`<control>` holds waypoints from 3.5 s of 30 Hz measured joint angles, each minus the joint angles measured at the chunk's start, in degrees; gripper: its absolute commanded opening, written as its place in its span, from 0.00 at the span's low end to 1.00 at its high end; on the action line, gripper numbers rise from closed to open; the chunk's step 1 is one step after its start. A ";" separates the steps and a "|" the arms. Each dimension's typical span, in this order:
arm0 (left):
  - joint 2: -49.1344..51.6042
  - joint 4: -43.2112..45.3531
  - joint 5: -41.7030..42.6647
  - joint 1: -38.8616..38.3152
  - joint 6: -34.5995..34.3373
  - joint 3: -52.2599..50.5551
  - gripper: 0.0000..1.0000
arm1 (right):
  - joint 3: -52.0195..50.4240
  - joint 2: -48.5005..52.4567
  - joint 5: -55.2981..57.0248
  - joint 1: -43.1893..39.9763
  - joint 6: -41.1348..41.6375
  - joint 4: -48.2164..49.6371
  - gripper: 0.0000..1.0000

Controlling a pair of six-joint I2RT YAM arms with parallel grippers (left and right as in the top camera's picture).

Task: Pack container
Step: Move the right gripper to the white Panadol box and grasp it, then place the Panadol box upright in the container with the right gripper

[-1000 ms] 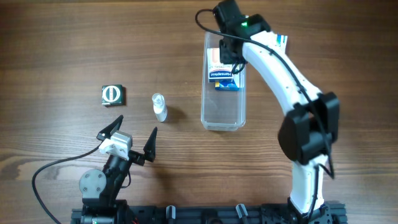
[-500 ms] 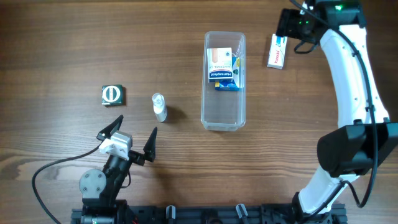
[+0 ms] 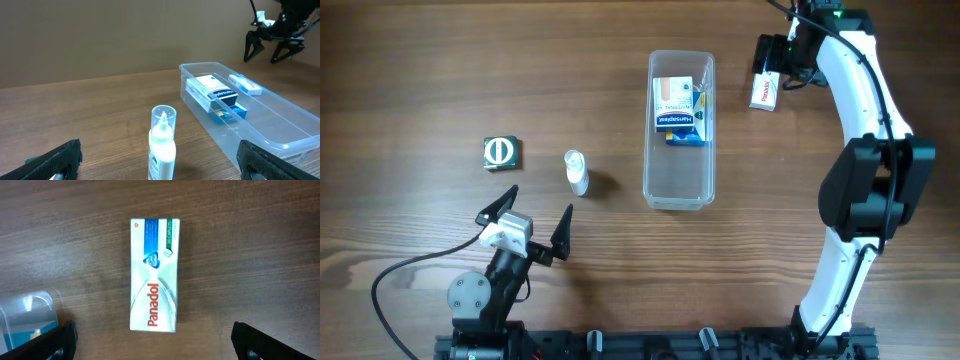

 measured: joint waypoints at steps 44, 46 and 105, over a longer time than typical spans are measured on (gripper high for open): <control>0.00 0.00 0.02 0.00 0.00 0.00 1.00 | -0.02 9.25 6.49 2.01 5.75 5.31 0.99; 0.00 0.00 0.00 0.00 0.00 0.00 1.00 | -0.02 9.62 6.49 2.01 5.75 5.33 0.99; 0.00 0.02 0.00 0.00 0.00 0.00 1.00 | 0.00 -11.89 -1.16 25.55 12.44 -10.40 0.58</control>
